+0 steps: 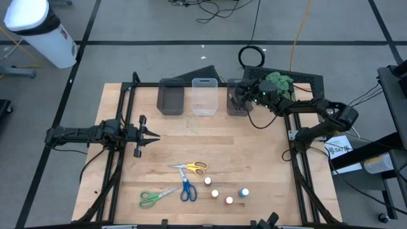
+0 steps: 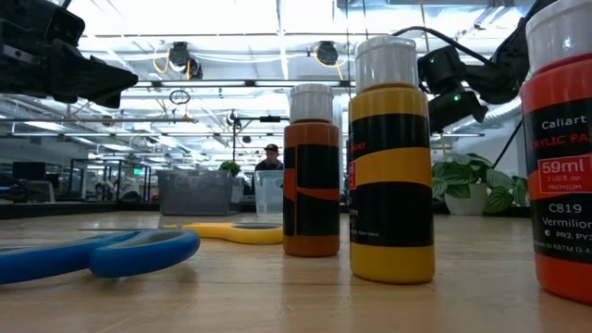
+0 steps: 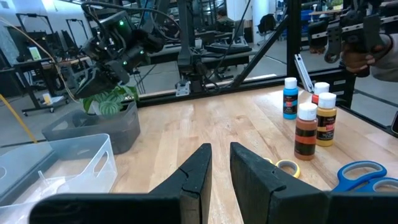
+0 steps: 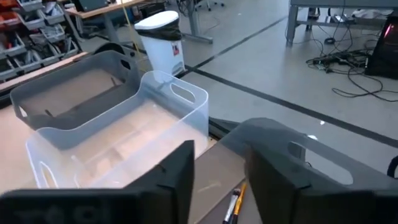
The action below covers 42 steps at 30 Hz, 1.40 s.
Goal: Pick & Place Paint Supplies
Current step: Put the blue paint bottle into the transparent bin
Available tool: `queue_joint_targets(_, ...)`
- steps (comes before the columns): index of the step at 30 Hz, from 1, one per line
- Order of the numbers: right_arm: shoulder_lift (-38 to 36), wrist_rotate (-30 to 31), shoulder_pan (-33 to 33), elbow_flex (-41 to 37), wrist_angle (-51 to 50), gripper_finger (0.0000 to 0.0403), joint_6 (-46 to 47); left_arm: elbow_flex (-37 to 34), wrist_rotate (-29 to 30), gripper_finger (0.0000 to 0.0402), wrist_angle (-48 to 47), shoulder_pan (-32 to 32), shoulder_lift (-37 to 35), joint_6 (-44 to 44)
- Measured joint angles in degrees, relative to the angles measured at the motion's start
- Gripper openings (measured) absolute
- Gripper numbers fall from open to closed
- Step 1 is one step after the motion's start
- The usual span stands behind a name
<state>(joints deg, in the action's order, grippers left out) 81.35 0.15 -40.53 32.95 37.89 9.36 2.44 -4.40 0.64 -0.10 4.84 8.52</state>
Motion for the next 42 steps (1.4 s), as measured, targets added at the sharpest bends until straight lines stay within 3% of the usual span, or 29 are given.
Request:
queue_joint_targets(7, -5.3, -0.4, 1.3, 0.0, -4.9, 0.0182, 0.3, 0.0, 0.0, 0.0072, 0.0, 0.0, 0.0, 0.0)
queue_joint_targets(17, -22.8, -0.4, 9.4, 0.0, -22.4, 0.0168, 0.3, 0.0, 0.0, 0.0072, 0.0, 0.0, 0.0, 0.0)
queue_joint_targets(21, -27.4, -0.6, 15.3, 0.0, -27.3, 0.0162, 0.3, 0.0, 0.0, 0.0072, 0.0, 0.0, 0.0, 0.0)
queue_joint_targets(25, -29.1, -4.5, 22.4, 0.0, -28.3, 0.016, 0.4, 0.0, 0.0, 0.0072, 0.0, 0.0, 0.0, 0.0)
queue_joint_targets(30, -29.1, -7.9, 32.5, 0.0, -28.3, 0.016, 0.5, 0.0, 0.0, 0.0072, 0.0, 0.0, 0.0, 0.0)
queue_joint_targets(42, -28.5, -7.9, 55.1, 0.1, -27.5, 0.016, 1.0, 0.0, 0.0, 0.0072, 0.0, 0.0, 0.0, 0.0)
